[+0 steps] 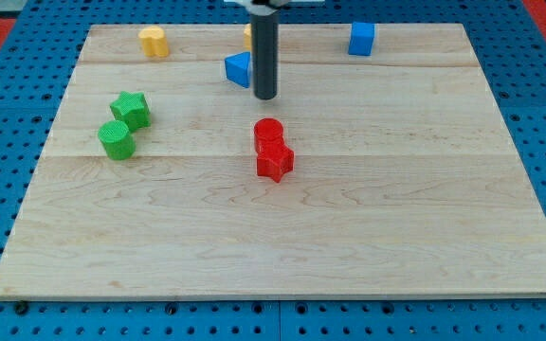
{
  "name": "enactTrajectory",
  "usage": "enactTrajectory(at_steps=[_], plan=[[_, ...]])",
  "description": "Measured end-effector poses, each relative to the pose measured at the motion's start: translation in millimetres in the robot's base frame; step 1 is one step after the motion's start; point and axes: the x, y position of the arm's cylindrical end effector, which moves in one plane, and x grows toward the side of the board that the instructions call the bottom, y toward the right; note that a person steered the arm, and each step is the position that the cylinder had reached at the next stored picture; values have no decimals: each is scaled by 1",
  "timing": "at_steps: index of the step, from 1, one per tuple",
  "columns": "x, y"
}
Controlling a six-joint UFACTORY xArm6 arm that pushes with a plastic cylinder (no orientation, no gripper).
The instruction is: Move the triangle towards the right side
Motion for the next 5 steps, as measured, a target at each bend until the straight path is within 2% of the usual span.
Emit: enactTrajectory(at_steps=[2, 3, 4, 5], plan=[[0, -6], [15, 2], [-6, -39], [-54, -76]])
